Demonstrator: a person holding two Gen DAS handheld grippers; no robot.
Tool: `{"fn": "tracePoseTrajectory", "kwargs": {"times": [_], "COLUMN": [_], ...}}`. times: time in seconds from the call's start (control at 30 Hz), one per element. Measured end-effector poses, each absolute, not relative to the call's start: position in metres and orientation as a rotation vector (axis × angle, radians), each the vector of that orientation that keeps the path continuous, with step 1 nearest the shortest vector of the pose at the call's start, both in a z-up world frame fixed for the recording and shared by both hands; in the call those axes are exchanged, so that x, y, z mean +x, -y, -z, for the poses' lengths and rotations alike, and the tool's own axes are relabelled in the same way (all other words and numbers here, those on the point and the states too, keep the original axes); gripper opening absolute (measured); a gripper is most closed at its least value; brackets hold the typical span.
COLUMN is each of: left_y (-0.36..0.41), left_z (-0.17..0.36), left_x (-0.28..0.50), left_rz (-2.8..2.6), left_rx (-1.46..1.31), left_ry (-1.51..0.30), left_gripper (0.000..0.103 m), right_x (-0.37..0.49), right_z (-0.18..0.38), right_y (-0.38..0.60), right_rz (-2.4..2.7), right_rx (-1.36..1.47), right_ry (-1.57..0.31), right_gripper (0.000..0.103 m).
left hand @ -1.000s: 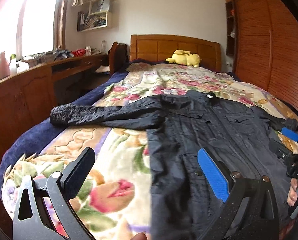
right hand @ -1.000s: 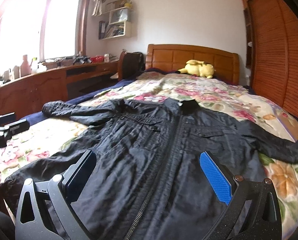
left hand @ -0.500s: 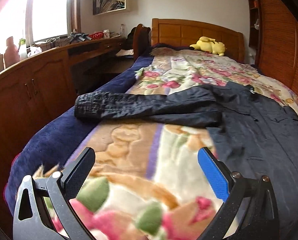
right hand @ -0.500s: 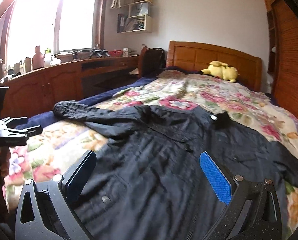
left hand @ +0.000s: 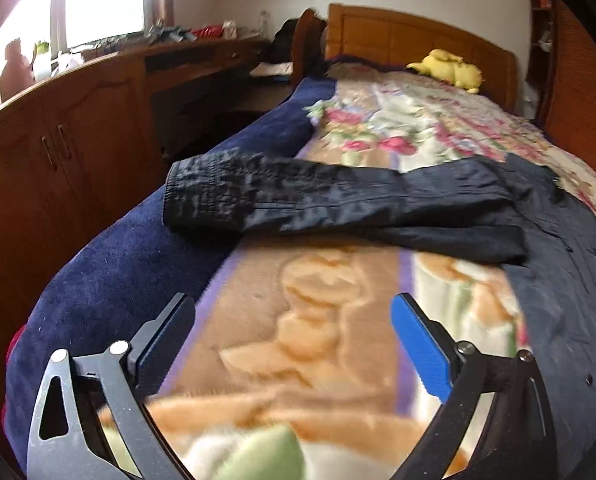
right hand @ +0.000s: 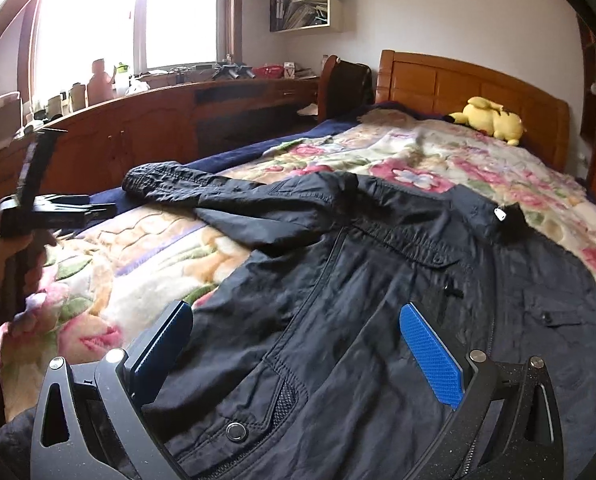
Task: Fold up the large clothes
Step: 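Move the left tool to the sleeve cuff nearest it and grasp it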
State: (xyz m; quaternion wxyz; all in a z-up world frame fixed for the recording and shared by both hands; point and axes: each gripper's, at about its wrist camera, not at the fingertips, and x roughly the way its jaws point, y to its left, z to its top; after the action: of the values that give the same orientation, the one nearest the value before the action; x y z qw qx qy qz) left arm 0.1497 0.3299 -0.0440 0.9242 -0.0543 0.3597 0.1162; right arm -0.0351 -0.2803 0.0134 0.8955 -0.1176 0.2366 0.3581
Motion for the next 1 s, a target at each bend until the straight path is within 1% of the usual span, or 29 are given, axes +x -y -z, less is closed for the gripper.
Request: {"fn": "tracePoseTrajectory", "kwargs": {"times": [0.2,0.37,0.6,0.77,0.93,1.0], "left_y": [-0.362,-0.385,-0.413,-0.433,-0.439,-0.438], "left_z": [0.045,0.051,0.046,0.054,0.067,0.070], "left_x": [0.179,0.200,0.212,0.217,0.222,0.224], "left_rz": [-0.285,-0.337,-0.406,-0.430,-0.414,-0.411], "left_rx": [-0.156,-0.194,-0.211,-0.251,-0.283,-0.280], "left_ry": [-0.735,-0.748,-0.733,-0.747,-0.772,-0.778], "left_gripper": [0.095,0.093,0.093,0.093,0.072,0.070], "right_x": [-0.034,-0.032,-0.030,-0.027,-0.026,-0.025], "right_z": [-0.017,-0.010,-0.008,-0.004,-0.003,-0.002], "right_y": [0.282,0.276,0.273,0.274,0.273,0.274], "right_rz": [-0.740,-0.724,-0.712,-0.708,-0.711,-0.710], "right_rx": [-0.232,-0.229,-0.227,-0.223,-0.225,-0.225], "right_ry": [-0.476,-0.506,-0.510,-0.523,-0.534,-0.539], "right_gripper": [0.103,0.103,0.103,0.103,0.103,0.103]}}
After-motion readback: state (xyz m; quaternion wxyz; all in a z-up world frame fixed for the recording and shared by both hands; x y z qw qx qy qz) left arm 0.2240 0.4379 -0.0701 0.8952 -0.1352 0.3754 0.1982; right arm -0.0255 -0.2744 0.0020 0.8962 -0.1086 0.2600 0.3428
